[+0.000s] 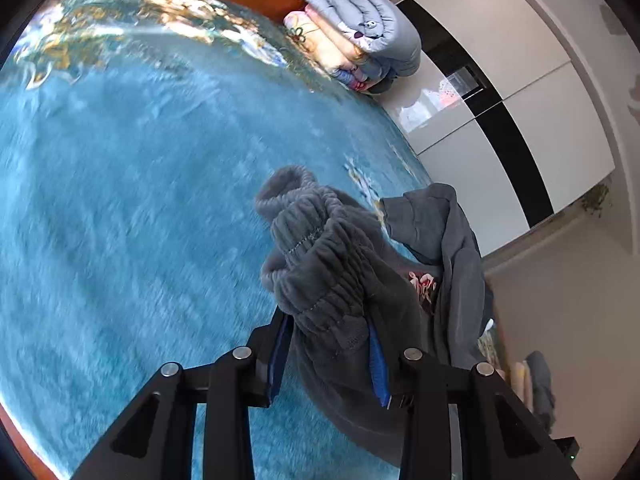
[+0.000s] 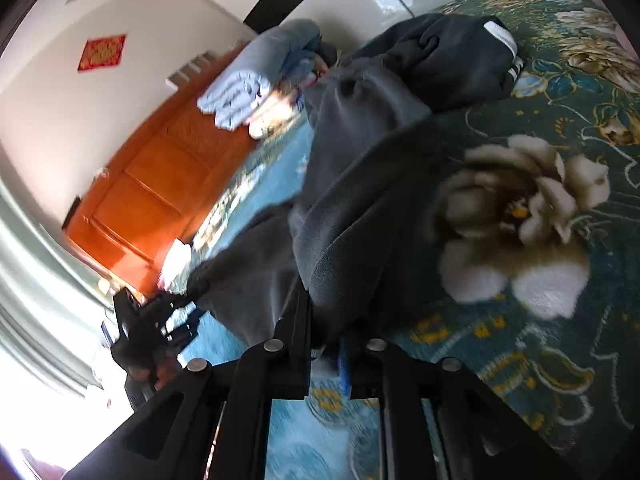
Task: Fold clothes
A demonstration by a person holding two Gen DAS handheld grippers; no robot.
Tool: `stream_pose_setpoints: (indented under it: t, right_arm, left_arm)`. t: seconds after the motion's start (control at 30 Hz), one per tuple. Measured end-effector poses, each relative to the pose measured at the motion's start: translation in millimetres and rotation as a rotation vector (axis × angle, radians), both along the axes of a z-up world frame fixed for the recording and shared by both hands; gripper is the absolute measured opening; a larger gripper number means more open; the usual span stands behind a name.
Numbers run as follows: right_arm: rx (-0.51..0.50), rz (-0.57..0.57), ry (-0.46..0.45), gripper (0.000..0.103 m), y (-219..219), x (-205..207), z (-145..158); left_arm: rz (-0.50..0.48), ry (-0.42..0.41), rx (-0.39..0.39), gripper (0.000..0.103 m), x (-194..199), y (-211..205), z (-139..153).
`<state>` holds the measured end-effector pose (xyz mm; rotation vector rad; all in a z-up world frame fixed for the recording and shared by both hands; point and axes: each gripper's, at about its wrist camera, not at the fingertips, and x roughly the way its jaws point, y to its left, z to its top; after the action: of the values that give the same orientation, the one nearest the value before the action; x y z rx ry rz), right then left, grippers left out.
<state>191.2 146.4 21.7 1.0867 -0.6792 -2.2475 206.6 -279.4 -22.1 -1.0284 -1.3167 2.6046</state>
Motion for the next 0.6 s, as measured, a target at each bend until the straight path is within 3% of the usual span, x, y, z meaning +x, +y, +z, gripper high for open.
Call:
stream_pose_setpoints:
  t: [0.03,0.07,0.13,0.23,0.3,0.57,0.6]
  right_arm:
    - [0.014,-0.005,0.013,0.023,3.6,-0.7,4.7]
    - [0.026,-0.018,0.029,0.035,7.4,-2.5,10.8]
    - [0.033,-0.050,0.056,0.043,23.6,-3.8,15.1]
    - [0.020,-0.102,0.050,0.051,42.0,-20.8,23.8]
    - [0.017,-0.114,0.017,0.055,43.7,-58.5,20.8]
    - [-0.028,-0.242,-0.210,0.054,41.9,-170.3,-33.7]
    - [-0.035,-0.241,-0.183,0.033,44.6,-163.1,-25.5]
  left_arm:
    - [-0.003,-0.001,0.013,0.039,2.5,-0.2,-1.6]
    - [-0.009,0.000,0.031,0.039,4.4,-0.4,-3.4]
    - [-0.016,-0.003,0.063,0.046,6.7,-1.2,-7.0]
    - [-0.004,-0.011,0.081,0.051,1.7,-2.1,-10.8]
    - [-0.001,-0.021,0.107,0.051,-1.2,-0.5,-14.3]
    - [-0.026,-0.042,0.132,0.051,7.6,-5.7,-16.4]
    - [-0.029,-0.043,0.127,0.051,7.6,-6.3,-15.2]
